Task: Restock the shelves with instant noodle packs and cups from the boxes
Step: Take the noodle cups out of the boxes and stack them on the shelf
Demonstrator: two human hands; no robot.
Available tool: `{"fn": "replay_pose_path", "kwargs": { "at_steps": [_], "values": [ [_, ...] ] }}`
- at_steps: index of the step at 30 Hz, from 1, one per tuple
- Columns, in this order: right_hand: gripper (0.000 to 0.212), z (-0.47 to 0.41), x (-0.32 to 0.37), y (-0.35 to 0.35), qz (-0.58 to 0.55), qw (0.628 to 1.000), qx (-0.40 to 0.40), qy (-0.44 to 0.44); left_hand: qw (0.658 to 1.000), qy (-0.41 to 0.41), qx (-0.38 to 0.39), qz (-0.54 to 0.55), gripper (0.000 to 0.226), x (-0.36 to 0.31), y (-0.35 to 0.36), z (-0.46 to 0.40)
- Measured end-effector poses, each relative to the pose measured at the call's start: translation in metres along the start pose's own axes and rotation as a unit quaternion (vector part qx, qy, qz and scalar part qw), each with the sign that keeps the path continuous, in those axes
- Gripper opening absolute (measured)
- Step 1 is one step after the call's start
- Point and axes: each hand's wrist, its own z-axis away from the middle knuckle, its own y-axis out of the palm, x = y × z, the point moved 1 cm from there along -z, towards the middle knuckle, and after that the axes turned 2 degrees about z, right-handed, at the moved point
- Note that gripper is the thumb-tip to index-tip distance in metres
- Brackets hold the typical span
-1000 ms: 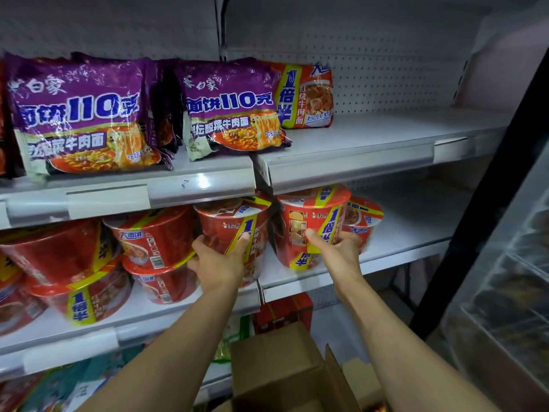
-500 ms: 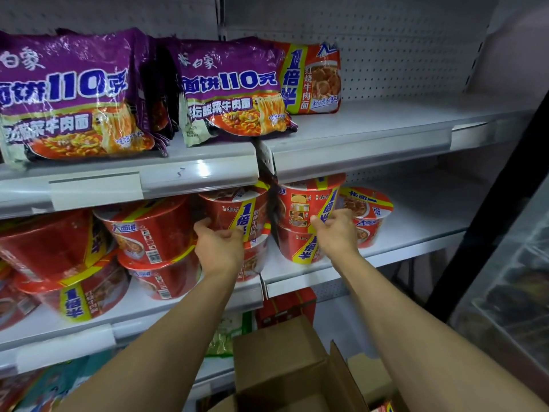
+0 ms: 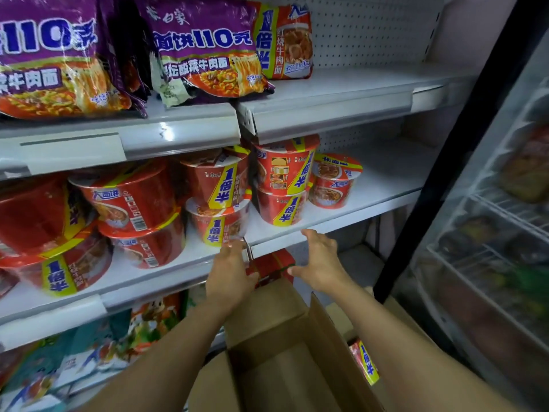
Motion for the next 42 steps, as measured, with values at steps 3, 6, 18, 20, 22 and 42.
{"fn": "replay_pose_path", "kwargs": {
  "at_steps": [3, 6, 18, 20, 22, 42],
  "values": [
    [0.078, 0.031, -0.011, 0.007, 0.037, 0.999, 0.008, 0.006, 0.997, 0.018, 0.065, -0.026, 0.065, -0.002, 0.014, 0.018],
    [0.078, 0.062, -0.025, 0.016, 0.082, 0.996, 0.011, 0.026, 0.991, 0.048, 0.111, -0.049, 0.062, -0.004, 0.029, 0.039],
    [0.079, 0.147, -0.121, 0.018, 0.07, 0.98, 0.009, 0.185, 0.968, 0.092, 0.225, -0.056, 0.062, -0.033, 0.106, 0.098],
    [0.074, 0.15, -0.142, 0.016, 0.073, 0.976, 0.02, 0.204, 0.966, 0.097, 0.236, -0.044, 0.064, -0.04, 0.125, 0.1],
    [0.073, 0.147, -0.166, 0.014, 0.072, 0.972, 0.034, 0.22, 0.964, 0.101, 0.24, -0.047, 0.066, -0.05, 0.147, 0.099],
    [0.07, 0.06, -0.402, 0.094, -0.039, 0.936, 0.169, 0.305, 0.918, -0.222, 0.327, 0.011, 0.056, -0.067, 0.423, 0.047]
  ]
}}
